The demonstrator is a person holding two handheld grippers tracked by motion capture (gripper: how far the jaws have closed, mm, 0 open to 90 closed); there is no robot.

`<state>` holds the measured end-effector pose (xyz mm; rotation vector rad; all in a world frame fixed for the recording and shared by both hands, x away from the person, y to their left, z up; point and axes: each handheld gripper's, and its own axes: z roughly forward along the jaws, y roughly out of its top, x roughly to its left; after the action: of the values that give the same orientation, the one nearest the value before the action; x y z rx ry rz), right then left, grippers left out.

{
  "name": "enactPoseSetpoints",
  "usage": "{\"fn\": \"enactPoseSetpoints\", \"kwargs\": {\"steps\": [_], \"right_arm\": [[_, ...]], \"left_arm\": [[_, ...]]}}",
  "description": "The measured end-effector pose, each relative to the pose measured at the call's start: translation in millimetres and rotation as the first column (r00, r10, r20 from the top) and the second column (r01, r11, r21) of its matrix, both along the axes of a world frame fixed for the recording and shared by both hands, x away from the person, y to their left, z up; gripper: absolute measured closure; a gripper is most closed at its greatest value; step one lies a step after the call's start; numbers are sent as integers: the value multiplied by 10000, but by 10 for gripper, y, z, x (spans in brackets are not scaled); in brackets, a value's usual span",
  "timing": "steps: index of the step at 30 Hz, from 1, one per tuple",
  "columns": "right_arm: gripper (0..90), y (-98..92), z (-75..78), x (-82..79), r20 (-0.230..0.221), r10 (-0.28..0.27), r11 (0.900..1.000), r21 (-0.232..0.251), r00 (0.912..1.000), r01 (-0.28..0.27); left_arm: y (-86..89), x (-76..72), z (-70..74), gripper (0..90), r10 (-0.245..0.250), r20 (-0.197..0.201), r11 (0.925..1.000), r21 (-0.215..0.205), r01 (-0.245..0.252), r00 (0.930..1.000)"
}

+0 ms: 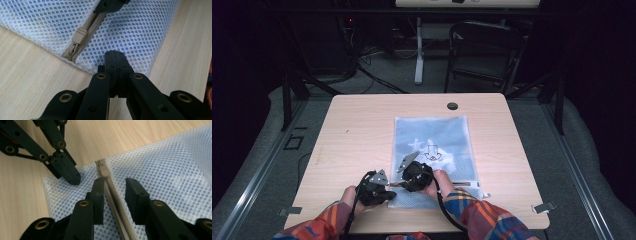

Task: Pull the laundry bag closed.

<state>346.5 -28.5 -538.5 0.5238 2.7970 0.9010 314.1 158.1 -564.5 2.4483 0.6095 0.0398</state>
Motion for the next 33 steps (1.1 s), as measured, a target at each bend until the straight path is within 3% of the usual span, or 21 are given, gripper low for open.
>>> {"fn": "enactPoseSetpoints", "kwargs": {"steps": [21,23,33], "right_arm": [[757,201,-166,37,-239,133,9995,302,9996,-126],[795,228,-193,38,-156,184,9993,318,9997,-179],[816,217,-208,24,-185,351,9994,5,9992,-351]], "left_arm": [[7,6,-10,900,117,-75,9999,-90,-117,9999],[8,7,-11,900,155,-80,9998,-99,-156,9998],[0,3,-7,900,444,-285,9990,-51,-445,9986]]}}
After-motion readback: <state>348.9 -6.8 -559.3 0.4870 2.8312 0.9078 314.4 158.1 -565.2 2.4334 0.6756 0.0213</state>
